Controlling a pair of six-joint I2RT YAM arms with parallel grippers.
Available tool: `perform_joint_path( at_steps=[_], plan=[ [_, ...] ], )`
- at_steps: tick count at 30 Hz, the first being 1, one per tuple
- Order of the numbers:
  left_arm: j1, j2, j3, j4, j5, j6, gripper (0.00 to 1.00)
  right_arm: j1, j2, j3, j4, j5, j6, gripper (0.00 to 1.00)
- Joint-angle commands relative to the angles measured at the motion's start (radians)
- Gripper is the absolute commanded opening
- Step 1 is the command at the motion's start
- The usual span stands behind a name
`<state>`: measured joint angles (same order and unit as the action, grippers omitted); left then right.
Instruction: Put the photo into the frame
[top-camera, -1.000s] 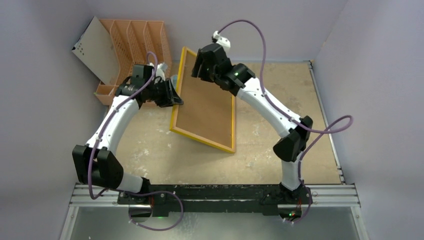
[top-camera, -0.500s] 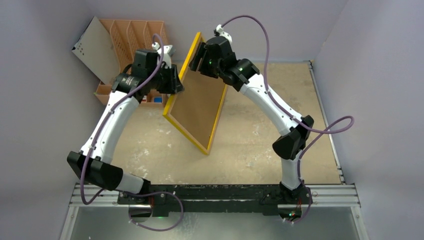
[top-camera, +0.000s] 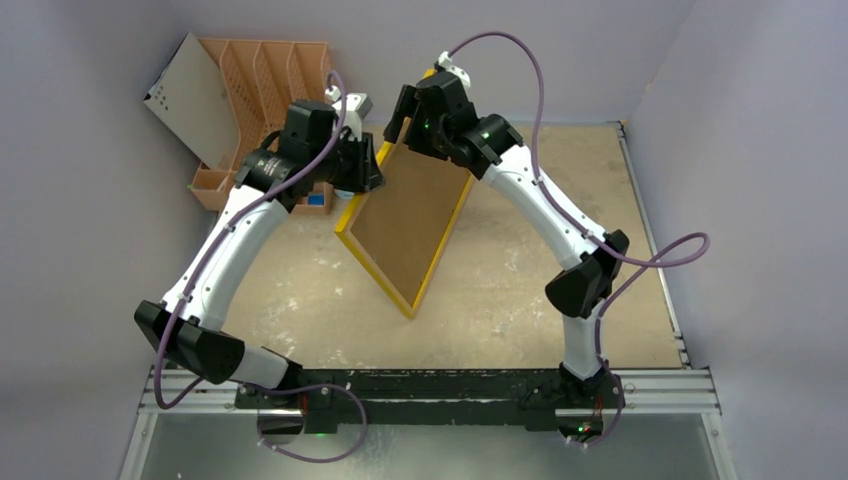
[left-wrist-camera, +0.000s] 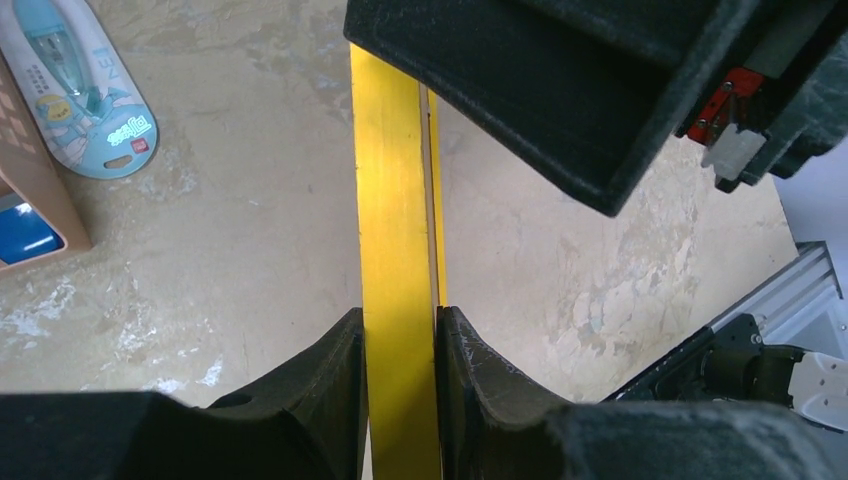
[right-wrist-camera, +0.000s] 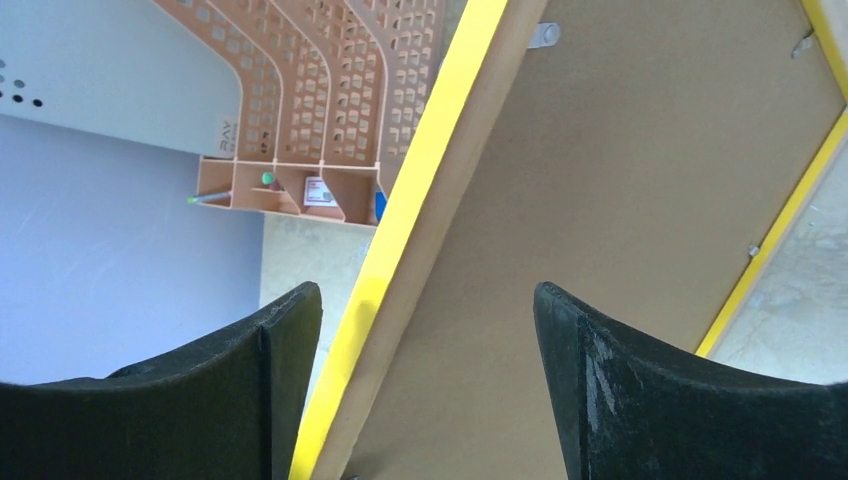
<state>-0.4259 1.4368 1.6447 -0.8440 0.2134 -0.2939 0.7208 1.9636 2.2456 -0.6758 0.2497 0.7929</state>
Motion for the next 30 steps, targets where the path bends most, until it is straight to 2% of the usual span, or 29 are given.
perform_joint_path(
  at_steps=[1,14,16,18,21,24,27,30],
  plan=[
    [-0.014,-0.031,-0.021,0.006,0.067,0.057,0.02,-0.017,0.004,0.020,-0.044,0.048,-0.015,0.80],
    [-0.027,-0.044,-0.051,0.041,0.118,0.137,0.06,-0.049,0.126,0.164,-0.063,0.030,-0.069,0.82],
    [-0.027,-0.042,-0.048,0.041,0.114,0.136,0.07,-0.050,0.111,0.136,-0.062,0.028,-0.063,0.79],
    [-0.027,-0.042,-0.045,0.043,0.112,0.133,0.10,-0.051,0.083,0.092,-0.054,0.021,-0.061,0.71],
    [-0.027,-0.045,-0.045,0.043,0.110,0.129,0.20,-0.057,0.036,0.030,-0.045,0.008,-0.064,0.62],
    [-0.027,-0.047,-0.046,0.045,0.125,0.119,0.37,-0.068,-0.012,-0.013,-0.048,-0.019,-0.059,0.56],
    [-0.027,-0.054,-0.050,0.075,0.194,0.108,0.55,-0.087,-0.065,-0.079,-0.020,-0.062,-0.064,0.53],
    [-0.025,-0.079,-0.068,0.146,0.304,0.079,0.67,-0.107,-0.111,-0.133,-0.011,-0.101,-0.074,0.51]
  ],
)
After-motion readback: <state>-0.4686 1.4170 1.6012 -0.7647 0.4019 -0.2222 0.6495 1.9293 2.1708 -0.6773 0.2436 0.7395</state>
